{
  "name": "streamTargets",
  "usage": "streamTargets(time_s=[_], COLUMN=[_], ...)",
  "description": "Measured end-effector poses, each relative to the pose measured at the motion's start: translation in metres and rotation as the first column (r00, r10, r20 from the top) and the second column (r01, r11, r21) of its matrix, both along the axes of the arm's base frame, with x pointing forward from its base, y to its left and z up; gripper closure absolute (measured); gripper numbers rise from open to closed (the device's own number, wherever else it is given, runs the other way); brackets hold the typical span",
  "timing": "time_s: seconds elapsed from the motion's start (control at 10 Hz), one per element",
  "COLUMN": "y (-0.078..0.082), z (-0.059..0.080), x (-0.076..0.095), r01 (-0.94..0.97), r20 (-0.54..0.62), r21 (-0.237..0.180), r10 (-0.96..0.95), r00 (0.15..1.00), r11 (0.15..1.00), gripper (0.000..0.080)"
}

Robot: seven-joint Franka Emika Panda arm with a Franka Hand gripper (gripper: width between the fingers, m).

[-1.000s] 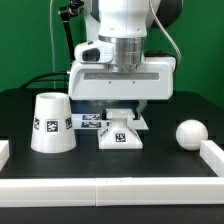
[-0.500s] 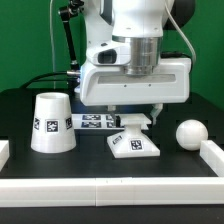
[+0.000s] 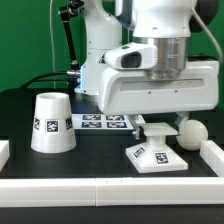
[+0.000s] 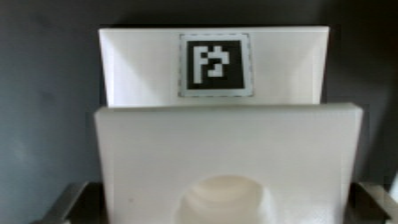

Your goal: Assemble lamp

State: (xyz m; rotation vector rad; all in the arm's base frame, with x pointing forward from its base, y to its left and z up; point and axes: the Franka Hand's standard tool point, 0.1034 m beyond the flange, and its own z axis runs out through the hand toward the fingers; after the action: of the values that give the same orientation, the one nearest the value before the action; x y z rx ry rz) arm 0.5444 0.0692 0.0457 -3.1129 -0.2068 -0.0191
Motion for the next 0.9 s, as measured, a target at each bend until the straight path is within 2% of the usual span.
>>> streamTargets(time_s=[0.2,0.3,0.7,0.9], y=[0.023,0.029,0.029,0.031], z=[0.001,0.001,0.001,0.003], x=[0.024,0.032,0.060,0.065], r01=[-0.022,-0.028,0.003,0.075], r20=[0.028,0.034,0.053,0.092], r21=[0.006,0.007,0.009,0.022], r10=[0.022,0.028,-0.003,-0.077], r00=[0.999,0.999,0.999,0.993], r11=[1.000,1.000,1.000,0.997], gripper=[0.0265,0.0265,0.0264,0.0264])
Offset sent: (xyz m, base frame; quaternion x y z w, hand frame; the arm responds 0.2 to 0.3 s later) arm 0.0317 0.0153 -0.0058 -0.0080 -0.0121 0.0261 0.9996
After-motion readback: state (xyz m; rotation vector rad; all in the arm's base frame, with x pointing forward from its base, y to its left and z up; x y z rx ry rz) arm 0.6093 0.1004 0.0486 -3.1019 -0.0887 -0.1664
